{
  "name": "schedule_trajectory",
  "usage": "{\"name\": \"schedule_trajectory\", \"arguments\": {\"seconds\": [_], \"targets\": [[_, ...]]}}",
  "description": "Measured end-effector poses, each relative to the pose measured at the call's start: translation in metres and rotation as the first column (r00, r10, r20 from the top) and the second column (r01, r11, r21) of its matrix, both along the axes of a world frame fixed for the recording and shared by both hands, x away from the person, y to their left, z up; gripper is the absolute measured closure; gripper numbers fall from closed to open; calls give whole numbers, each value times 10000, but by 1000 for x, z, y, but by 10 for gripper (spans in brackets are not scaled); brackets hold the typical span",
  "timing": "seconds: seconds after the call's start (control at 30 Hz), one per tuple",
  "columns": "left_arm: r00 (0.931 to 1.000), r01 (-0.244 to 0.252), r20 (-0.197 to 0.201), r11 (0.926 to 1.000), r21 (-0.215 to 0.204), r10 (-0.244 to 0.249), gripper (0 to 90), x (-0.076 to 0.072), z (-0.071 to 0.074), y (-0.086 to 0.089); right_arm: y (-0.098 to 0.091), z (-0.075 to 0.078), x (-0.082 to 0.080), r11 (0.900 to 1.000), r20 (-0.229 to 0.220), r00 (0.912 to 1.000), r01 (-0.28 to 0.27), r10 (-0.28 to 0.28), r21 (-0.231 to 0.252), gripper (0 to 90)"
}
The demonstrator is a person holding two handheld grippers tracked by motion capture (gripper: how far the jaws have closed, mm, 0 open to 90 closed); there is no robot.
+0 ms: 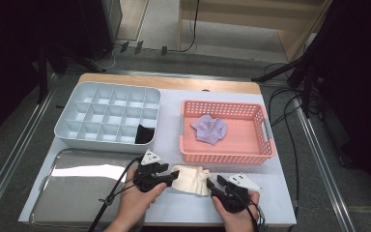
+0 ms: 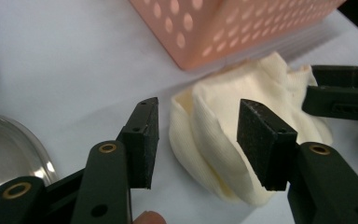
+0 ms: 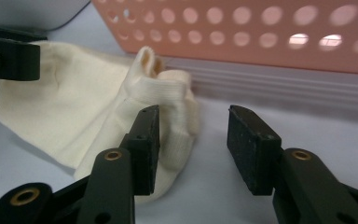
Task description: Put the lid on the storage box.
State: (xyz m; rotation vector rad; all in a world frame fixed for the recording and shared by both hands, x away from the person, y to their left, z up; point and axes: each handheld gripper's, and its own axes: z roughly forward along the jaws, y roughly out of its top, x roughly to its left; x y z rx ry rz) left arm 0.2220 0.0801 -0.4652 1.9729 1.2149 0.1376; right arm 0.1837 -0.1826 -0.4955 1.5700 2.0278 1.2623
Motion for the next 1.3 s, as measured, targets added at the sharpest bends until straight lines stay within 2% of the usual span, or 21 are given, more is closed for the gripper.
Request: {"name": "schedule_trajectory", "arguments": {"seconds": [0.07,0.1,0.13,0.27,0.37,0.5,0.53,0.57,0.6,0.63,0.7,0.8,0.83,0.87,0.93,1.03,1.07,1.13,1.2,1.27,1.3], "targets": [[9999,108,-71,9999,82,-108,583,-1,-2,-1,2,-1,0,9998,96,9998,-182,182,-45,638],[9998,136,-161,9997,194,-133,664,-2,-6,-2,8,1,0,9983,129,9986,-516,520,-269,772],[9998,130,-158,9998,127,-128,703,-2,-7,-1,8,3,0,9978,159,9982,-566,571,-342,812],[9985,253,-470,9987,-440,-273,815,-6,-5,1,3,10,-1,9988,-8,9988,-483,483,-118,851],[9969,596,-470,9954,-749,-633,822,-19,-2,0,-9,17,-6,9992,15,9992,-395,395,74,858],[9961,718,-504,9971,-272,-731,763,-22,-11,-4,-11,13,-6,9985,-130,9993,-365,360,-416,834],[9963,625,-563,9974,-352,-644,763,-22,-12,-4,-11,13,-6,9985,-130,9993,-365,360,-416,834],[9975,505,-472,9980,-380,-523,666,-23,-10,-1,-10,9,-5,9985,-65,9993,-374,371,-403,725],[9975,505,-472,9980,-380,-523,632,-23,-10,-1,-10,9,-5,9985,-65,9993,-374,371,-403,725],[9988,405,-244,9983,-408,-416,607,-24,-6,0,-12,9,-6,9995,75,9997,-237,239,-212,646],[9988,389,-274,9981,-467,-402,618,-24,-5,1,-15,8,-5,9998,7,9999,-171,171,53,636],[9984,456,-303,9983,-350,-467,735,-22,-6,2,-15,4,-4,9997,-252,9995,-207,210,116,668],[9980,502,-363,9980,-380,-515,797,-21,-7,2,-13,0,-3,9993,-357,9989,-282,291,250,754],[9981,499,-344,9981,-373,-512,797,-21,-7,2,-13,0,-3,9993,-357,9989,-282,291,250,754],[9996,276,24,9995,-150,-276,847,-22,-6,2,-13,4,-3,9990,-413,9984,-386,396,244,832],[9998,165,112,9997,-170,-163,826,-23,-4,1,-13,5,-4,9990,-405,9984,-383,392,230,841],[9991,-74,404,9995,-312,86,673,-25,-1,1,-11,7,-6,9988,-315,9985,-432,439,237,844],[9981,-251,542,9986,-470,276,580,-26,3,2,-11,10,-7,9986,-162,9988,-461,465,257,844],[9967,-254,741,9955,-915,322,583,-26,9,4,-11,11,-8,9985,-132,9988,-477,481,276,844],[9956,8,933,9935,-1141,99,698,-27,13,3,-10,14,-8,9986,-65,9989,-459,460,254,845],[9938,436,1072,9904,-1315,-295,763,-29,15,-3,-8,16,-8,9985,-54,9989,-475,476,290,844]]}}
